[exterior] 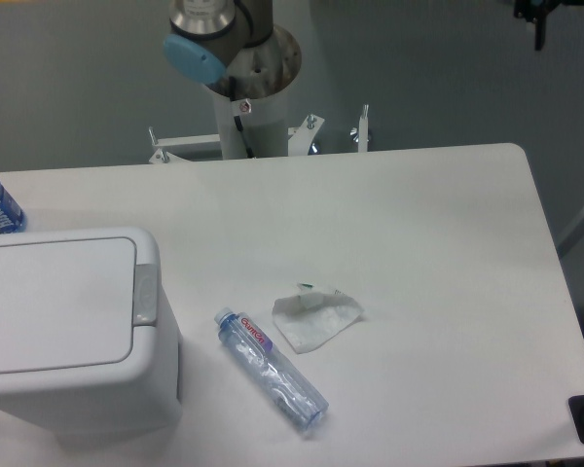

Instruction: Open the trash can

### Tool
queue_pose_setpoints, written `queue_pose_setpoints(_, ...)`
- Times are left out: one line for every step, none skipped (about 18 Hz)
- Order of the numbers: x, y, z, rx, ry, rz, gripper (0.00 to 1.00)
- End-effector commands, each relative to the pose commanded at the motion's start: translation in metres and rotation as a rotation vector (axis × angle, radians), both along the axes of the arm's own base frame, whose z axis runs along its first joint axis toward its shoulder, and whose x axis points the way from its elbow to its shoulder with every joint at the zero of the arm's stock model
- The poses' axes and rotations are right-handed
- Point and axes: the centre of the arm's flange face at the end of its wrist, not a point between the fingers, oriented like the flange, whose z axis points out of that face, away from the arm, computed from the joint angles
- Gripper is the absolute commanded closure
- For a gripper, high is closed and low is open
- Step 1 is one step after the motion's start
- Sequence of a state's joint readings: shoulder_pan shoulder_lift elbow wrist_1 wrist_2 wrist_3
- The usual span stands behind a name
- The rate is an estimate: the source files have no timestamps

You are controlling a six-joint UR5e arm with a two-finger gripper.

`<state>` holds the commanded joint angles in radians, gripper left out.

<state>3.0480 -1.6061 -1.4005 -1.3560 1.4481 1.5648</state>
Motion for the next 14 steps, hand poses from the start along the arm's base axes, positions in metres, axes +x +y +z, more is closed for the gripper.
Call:
queue_pose_setpoints(0.000, 0.000, -0.001, 0.004, -0.002, 0.011, 0.00)
queue_pose_setpoints(0.000, 0.001, -0.001, 0.008, -0.004, 0.020, 0.00)
queue_pose_setpoints(0.002, 0.004, 0.000, 0.012, -0.005, 0.025, 0.00)
queue_pose_setpoints(0.005, 0.013, -0.002, 0.020, -0.013, 0.034, 0.00)
queue_pose_setpoints(0.008, 0.024, -0.002, 0.036, -0.021, 0.058, 0.00)
queue_pose_setpoints(0.011, 0.036, -0.004, 0.056, -0.035, 0.093, 0.00)
queue_pose_setpoints(0.017, 0.051, -0.006, 0.079, -0.047, 0.123, 0.00)
queue_pose_setpoints(0.022, 0.065, -0.006, 0.103, -0.050, 0.160, 0.00)
queue_pose_setpoints(0.024, 0.078, -0.008, 0.128, -0.055, 0.202, 0.00)
queue_pose_setpoints(0.029, 0.091, -0.008, 0.154, -0.058, 0.240, 0.00)
queue_pose_setpoints(0.037, 0.106, -0.008, 0.175, -0.069, 0.269, 0.00)
queue_pose_setpoints(0.045, 0.120, -0.009, 0.190, -0.084, 0.295, 0.00)
queue_pose_setpoints(0.051, 0.134, -0.012, 0.207, -0.097, 0.320, 0.00)
queue_pose_setpoints(0.059, 0.148, -0.012, 0.227, -0.104, 0.343, 0.00)
